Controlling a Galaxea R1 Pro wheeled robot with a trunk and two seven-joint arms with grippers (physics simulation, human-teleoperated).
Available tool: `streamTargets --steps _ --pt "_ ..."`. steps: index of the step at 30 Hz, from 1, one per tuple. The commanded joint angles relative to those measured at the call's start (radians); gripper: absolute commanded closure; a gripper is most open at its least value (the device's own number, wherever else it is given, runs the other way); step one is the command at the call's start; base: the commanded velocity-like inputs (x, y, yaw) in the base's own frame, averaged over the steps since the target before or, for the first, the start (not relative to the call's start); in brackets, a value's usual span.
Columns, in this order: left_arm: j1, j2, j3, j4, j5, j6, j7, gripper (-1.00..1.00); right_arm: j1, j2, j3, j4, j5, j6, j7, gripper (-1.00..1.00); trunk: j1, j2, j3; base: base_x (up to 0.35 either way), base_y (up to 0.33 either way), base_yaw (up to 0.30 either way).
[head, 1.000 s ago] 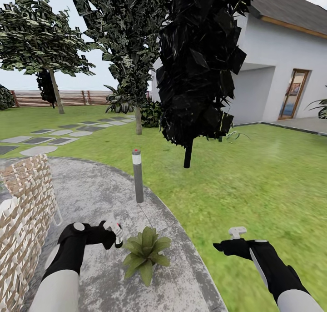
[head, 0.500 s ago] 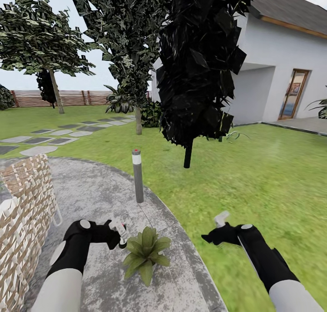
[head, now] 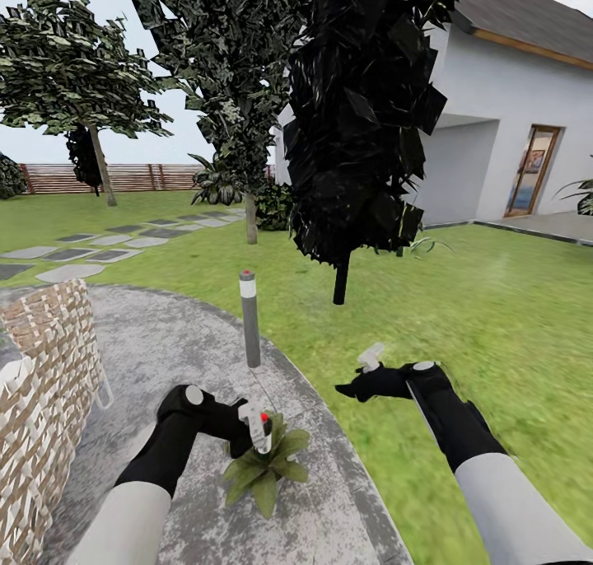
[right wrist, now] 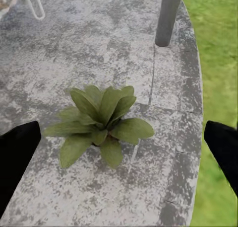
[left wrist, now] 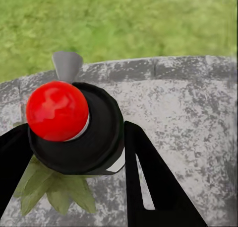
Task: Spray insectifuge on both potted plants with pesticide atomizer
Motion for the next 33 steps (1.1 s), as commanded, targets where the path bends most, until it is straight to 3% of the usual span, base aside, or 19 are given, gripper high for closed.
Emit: streamTargets --steps 1,3,5,6,9,17,21,26,29,33 --pt "-0.001 -0.001 -0.016 -0.001 -0.001 0.009 -0.016 1.0 -0.001 0.008 0.015 -0.002 0.01 0.002 0.006 1.0 0.0 -0.001 -0.001 0.0 0.0 0.0" --pt "-0.001 -0.001 -0.031 -0.001 0.002 0.009 -0.029 1.0 -0.001 0.013 0.041 -0.002 0.01 0.002 0.006 1.0 0.0 -0.001 -0.001 0.0 0.0 0.0" --pt "-0.001 -0.001 -0.034 -0.001 0.001 0.009 -0.033 1.0 -0.001 0.015 0.125 -0.002 0.01 0.002 0.006 1.0 0.0 -0.001 -0.001 0.0 0.0 0.0" --pt "-0.001 -0.001 -0.035 -0.001 0.0 0.009 -0.033 1.0 -0.001 0.015 0.192 -0.003 0.01 0.002 0.006 1.0 0.0 -0.001 -0.001 0.0 0.0 0.0" --pt "0.0 -0.001 -0.037 -0.001 -0.001 0.007 -0.034 1.0 -0.001 0.017 0.281 -0.004 0.009 0.002 0.006 1.0 0.0 -0.001 -0.001 0.0 0.0 0.0" --pt "0.0 0.001 -0.135 -0.001 -0.003 0.007 -0.034 1.0 -0.001 0.045 0.31 -0.012 0.007 0.002 0.008 1.0 0.0 -0.001 -0.001 0.0 0.0 0.0" --pt "0.0 0.002 -0.142 -0.001 -0.005 0.009 -0.035 1.0 -0.001 0.076 0.313 -0.025 0.007 0.002 0.008 1.0 0.0 -0.001 -0.001 0.0 0.0 0.0" --pt "0.0 0.002 -0.142 -0.001 -0.008 0.01 -0.036 1.0 -0.001 0.094 0.32 -0.109 0.003 0.003 0.009 1.0 0.0 -0.001 -0.001 0.0 0.0 0.0" --pt "-0.001 0.002 -0.14 -0.001 -0.041 0.011 -0.036 1.0 -0.001 0.098 0.383 -0.144 0.001 0.036 0.009 1.0 0.0 -0.001 -0.001 0.0 0.0 0.0" --pt "-0.001 0.002 -0.139 -0.003 -0.069 0.012 -0.036 1.0 -0.001 0.098 0.407 -0.202 0.0 0.073 0.009 1.0 0.0 -0.001 -0.001 0.0 0.0 0.0"
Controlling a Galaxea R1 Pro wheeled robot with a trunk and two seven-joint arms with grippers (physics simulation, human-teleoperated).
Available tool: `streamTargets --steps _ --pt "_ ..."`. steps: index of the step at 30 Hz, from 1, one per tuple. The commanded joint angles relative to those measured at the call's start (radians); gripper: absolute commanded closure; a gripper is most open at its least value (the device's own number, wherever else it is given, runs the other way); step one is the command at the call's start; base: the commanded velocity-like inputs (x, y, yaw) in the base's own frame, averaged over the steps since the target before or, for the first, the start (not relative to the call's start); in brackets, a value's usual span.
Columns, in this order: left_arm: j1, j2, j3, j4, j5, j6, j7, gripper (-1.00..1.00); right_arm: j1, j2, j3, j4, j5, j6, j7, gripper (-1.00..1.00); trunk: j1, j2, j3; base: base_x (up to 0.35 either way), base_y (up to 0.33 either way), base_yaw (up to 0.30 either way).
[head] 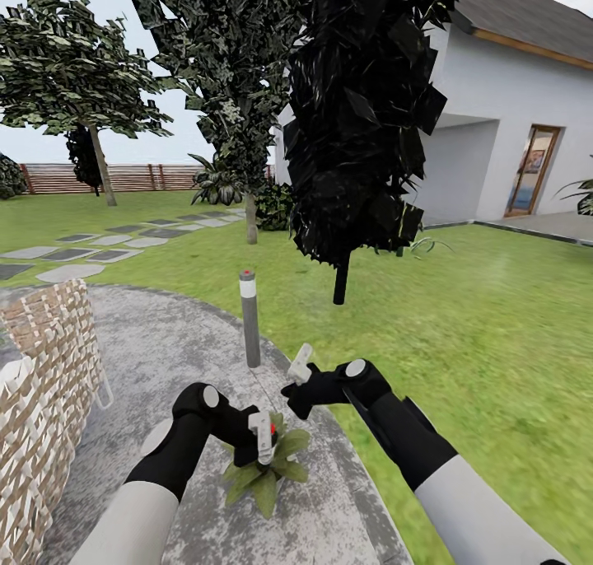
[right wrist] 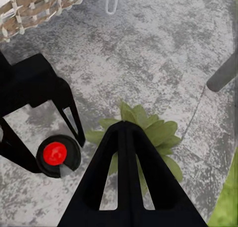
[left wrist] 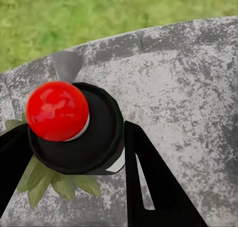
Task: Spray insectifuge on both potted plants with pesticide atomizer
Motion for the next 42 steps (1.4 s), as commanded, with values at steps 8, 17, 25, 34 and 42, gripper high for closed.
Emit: streamTargets --steps 8,17,25,34,42 --pt "-0.015 -0.001 0.001 -0.002 -0.005 0.016 -0.005 1.0 -0.001 0.0 0.03 -0.007 0.009 0.005 0.007 1.0 0.0 -0.001 -0.001 0.0 0.0 0.0" --pt "-0.04 -0.002 0.001 -0.033 -0.003 0.025 -0.014 1.0 -0.001 0.002 0.052 -0.007 0.007 0.005 0.007 1.0 0.0 -0.001 -0.001 0.0 0.0 0.0" --pt "-0.04 -0.007 0.0 -0.04 0.001 0.025 -0.026 1.0 -0.001 0.0 0.072 -0.007 0.007 0.005 0.007 1.0 0.0 -0.001 -0.001 0.0 0.0 0.0" --pt "-0.042 -0.013 0.0 -0.075 0.003 0.025 -0.026 1.0 -0.001 0.0 0.073 -0.007 0.007 0.005 0.007 1.0 0.0 -0.001 -0.001 0.0 0.0 0.0" --pt "-0.042 -0.013 0.0 -0.083 0.003 0.025 -0.033 1.0 -0.001 0.0 0.073 -0.007 0.007 0.005 0.007 1.0 0.0 -0.001 -0.001 0.0 0.0 0.0"
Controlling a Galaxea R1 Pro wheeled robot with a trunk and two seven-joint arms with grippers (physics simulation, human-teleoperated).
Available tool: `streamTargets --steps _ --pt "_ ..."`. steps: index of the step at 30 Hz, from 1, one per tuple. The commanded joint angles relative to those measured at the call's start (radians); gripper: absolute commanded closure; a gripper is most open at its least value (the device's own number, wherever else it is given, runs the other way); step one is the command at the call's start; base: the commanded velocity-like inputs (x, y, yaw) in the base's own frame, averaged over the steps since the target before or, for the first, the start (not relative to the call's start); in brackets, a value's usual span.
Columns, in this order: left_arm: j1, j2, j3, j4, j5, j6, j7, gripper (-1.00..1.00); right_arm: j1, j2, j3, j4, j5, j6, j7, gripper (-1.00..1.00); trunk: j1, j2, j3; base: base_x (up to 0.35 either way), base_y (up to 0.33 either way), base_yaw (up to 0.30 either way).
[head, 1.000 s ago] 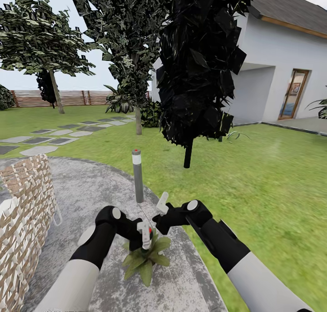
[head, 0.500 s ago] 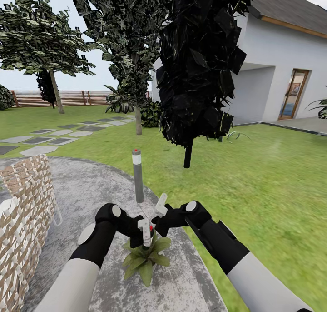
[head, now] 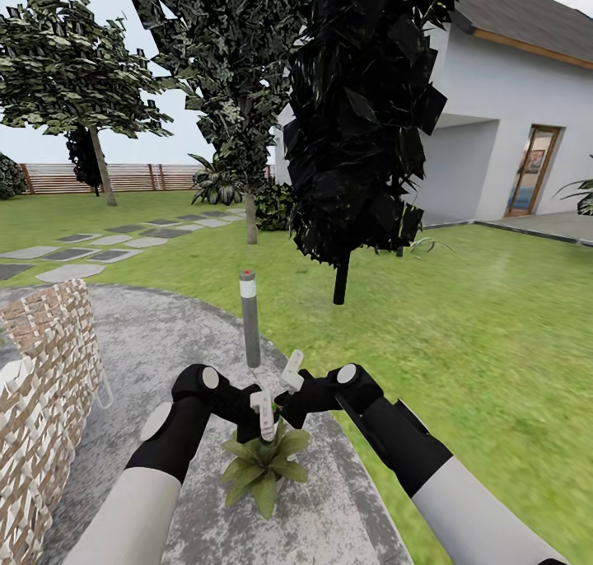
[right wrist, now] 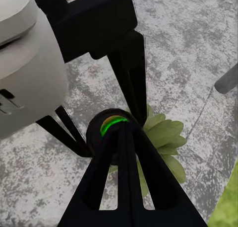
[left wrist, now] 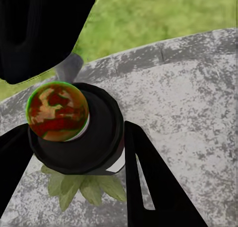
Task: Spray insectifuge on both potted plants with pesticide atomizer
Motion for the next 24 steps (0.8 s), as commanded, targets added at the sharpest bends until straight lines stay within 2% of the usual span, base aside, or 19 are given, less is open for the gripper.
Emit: streamTargets --steps 1,7,13,17,19,22,24 --pt "-0.001 -0.001 0.001 -0.001 -0.003 0.01 -0.017 1.0 -0.001 0.0 0.0 -0.001 0.008 0.003 0.007 1.0 0.0 -0.001 -0.001 0.0 0.0 0.0" --pt "-0.001 -0.001 0.001 -0.036 -0.003 0.01 -0.049 1.0 -0.001 -0.001 0.0 -0.001 0.009 0.003 0.006 1.0 0.0 -0.001 -0.001 0.0 0.0 0.0" --pt "-0.001 0.001 0.001 -0.038 -0.006 0.01 -0.052 1.0 -0.001 -0.001 0.0 -0.001 0.009 0.003 0.007 1.0 0.0 -0.001 -0.001 0.0 0.0 0.0" --pt "-0.001 0.008 0.003 -0.036 -0.022 0.009 -0.051 1.0 -0.001 -0.001 0.0 -0.001 0.01 0.003 0.007 1.0 0.0 -0.001 -0.001 0.0 0.0 0.0" --pt "-0.001 0.023 0.004 -0.035 -0.053 0.009 -0.051 1.0 -0.001 -0.001 0.0 -0.001 0.01 0.003 0.007 1.0 0.0 -0.001 -0.001 0.0 0.0 0.0" --pt "-0.001 0.041 0.007 -0.033 -0.128 0.009 -0.05 1.0 -0.001 -0.002 0.0 -0.001 0.01 0.003 0.007 1.0 0.0 -0.001 -0.001 0.0 0.0 0.0" --pt "-0.001 0.053 0.008 -0.032 -0.153 0.009 -0.049 1.0 -0.001 -0.002 -0.001 -0.001 0.01 0.003 0.006 1.0 0.0 -0.001 -0.001 0.0 0.0 0.0"
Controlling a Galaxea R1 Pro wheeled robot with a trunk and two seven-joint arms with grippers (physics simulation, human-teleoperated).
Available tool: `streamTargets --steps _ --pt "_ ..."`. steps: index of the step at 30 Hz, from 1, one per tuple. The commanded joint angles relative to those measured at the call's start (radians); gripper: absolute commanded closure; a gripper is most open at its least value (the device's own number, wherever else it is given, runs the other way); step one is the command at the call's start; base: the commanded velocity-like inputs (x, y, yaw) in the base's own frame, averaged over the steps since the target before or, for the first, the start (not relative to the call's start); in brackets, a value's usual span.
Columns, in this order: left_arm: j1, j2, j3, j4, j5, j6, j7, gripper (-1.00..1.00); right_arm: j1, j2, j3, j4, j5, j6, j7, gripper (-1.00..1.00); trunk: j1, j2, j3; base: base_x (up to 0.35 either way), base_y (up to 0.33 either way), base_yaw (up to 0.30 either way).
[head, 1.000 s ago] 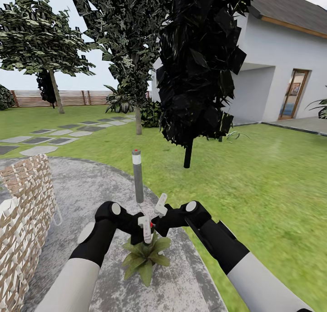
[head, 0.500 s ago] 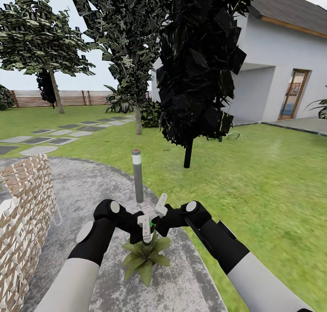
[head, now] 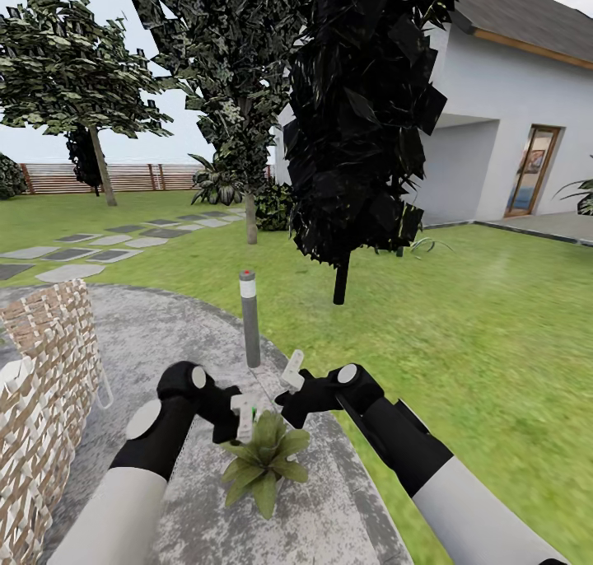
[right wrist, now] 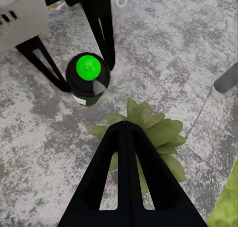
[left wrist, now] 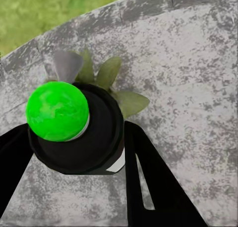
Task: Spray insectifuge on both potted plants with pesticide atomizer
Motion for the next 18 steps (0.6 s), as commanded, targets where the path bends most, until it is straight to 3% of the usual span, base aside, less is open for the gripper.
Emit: streamTargets --steps 1,4,6,7,8,9,11,12,14,18 --pt "-0.001 0.006 0.002 -0.001 -0.008 0.01 -0.003 1.0 -0.001 0.0 -0.001 -0.001 0.008 0.003 0.006 1.0 0.0 -0.001 -0.001 0.0 0.0 0.0" --pt "-0.001 0.021 0.051 0.0 -0.014 0.017 0.045 1.0 -0.001 0.0 -0.004 0.0 0.009 0.003 0.005 1.0 0.0 -0.001 -0.001 0.0 0.0 0.0" --pt "-0.001 0.023 0.173 0.0 -0.013 0.067 0.151 1.0 -0.001 -0.002 -0.009 0.004 0.009 0.002 0.001 1.0 0.0 -0.001 -0.001 0.0 0.0 0.0" --pt "-0.001 0.022 0.213 0.002 -0.012 0.086 0.182 1.0 0.0 -0.003 -0.011 0.01 0.008 0.002 0.001 1.0 0.0 -0.001 -0.001 0.0 0.0 0.0" --pt "-0.001 0.022 0.281 0.004 -0.011 0.117 0.221 1.0 0.002 -0.011 -0.014 0.051 0.007 0.002 0.0 1.0 0.0 -0.001 -0.001 0.0 0.0 0.0" --pt "-0.001 0.022 0.319 0.005 -0.011 0.135 0.233 1.0 0.003 -0.03 -0.016 0.118 0.005 0.002 0.0 -1.0 0.0 -0.001 -0.001 0.0 0.0 0.0" --pt "-0.001 0.022 0.37 0.005 -0.01 0.172 0.241 1.0 0.004 -0.071 -0.019 0.241 0.003 -0.002 -0.001 -1.0 0.0 -0.001 -0.001 0.0 0.0 0.0" --pt "0.0 0.022 0.41 0.006 -0.01 0.207 0.244 1.0 0.005 -0.108 -0.031 0.33 -0.002 -0.006 -0.001 -1.0 0.0 -0.001 -0.001 0.0 0.0 0.0" --pt "0.001 0.022 0.499 0.01 -0.007 0.245 0.248 1.0 0.005 -0.183 -0.113 0.511 -0.032 -0.014 -0.004 -1.0 0.0 -0.001 -0.001 0.0 0.0 0.0" --pt "0.001 0.022 0.594 0.017 -0.003 0.257 0.248 1.0 0.005 -0.242 -0.263 0.728 -0.056 -0.034 -0.008 -1.0 0.0 -0.001 -0.001 0.0 0.0 0.0"
